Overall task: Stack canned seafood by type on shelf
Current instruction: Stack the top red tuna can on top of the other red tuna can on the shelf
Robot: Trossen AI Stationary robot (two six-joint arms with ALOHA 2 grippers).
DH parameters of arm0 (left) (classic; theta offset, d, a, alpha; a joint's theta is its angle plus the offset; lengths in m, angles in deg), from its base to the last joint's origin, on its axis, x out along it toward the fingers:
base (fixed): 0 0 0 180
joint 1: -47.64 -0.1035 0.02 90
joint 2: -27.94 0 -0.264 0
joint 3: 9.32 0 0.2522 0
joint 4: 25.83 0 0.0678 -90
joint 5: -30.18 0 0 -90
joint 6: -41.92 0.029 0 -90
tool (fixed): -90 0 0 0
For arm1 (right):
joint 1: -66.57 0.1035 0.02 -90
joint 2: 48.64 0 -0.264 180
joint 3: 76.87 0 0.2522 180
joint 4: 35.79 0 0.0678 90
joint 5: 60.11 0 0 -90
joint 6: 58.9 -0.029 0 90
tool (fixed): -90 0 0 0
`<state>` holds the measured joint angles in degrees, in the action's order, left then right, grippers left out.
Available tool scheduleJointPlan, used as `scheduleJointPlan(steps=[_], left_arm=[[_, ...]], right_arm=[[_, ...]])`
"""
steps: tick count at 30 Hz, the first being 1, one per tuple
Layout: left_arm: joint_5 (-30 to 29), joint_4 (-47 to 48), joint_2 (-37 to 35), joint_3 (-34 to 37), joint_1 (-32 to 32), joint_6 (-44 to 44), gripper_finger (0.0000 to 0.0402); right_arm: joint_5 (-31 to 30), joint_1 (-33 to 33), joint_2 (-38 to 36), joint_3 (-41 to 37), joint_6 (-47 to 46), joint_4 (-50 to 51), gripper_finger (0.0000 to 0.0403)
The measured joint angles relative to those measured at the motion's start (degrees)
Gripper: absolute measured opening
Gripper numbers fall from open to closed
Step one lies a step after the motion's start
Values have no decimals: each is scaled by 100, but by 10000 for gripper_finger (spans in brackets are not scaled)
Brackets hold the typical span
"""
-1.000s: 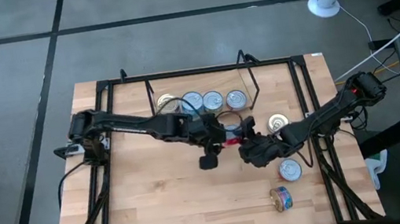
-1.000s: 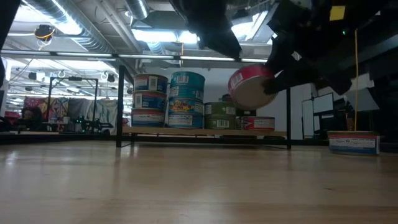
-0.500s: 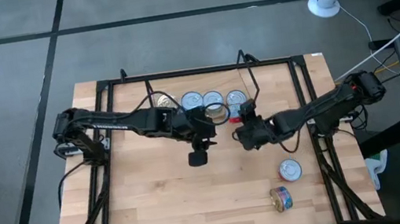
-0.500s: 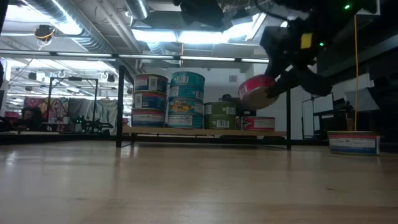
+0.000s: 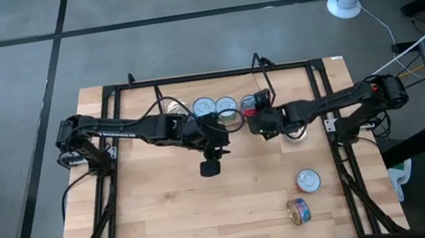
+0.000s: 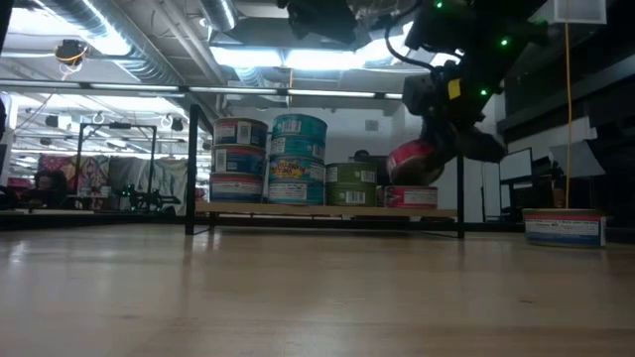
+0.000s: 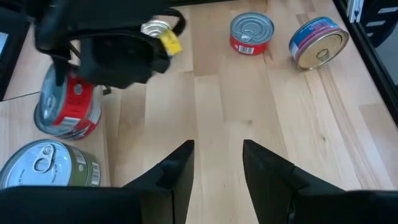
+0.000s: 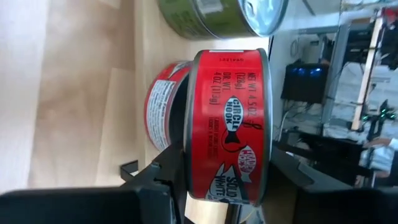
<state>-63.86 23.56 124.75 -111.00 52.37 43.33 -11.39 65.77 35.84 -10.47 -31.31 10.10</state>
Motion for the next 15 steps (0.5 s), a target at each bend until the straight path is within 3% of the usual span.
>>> scheduleJointPlan(steps=[15], left_arm=[[-2,-4,2,2,0,0,131]], right_arm=[[-180,-376,1,-1,176,-294,140]])
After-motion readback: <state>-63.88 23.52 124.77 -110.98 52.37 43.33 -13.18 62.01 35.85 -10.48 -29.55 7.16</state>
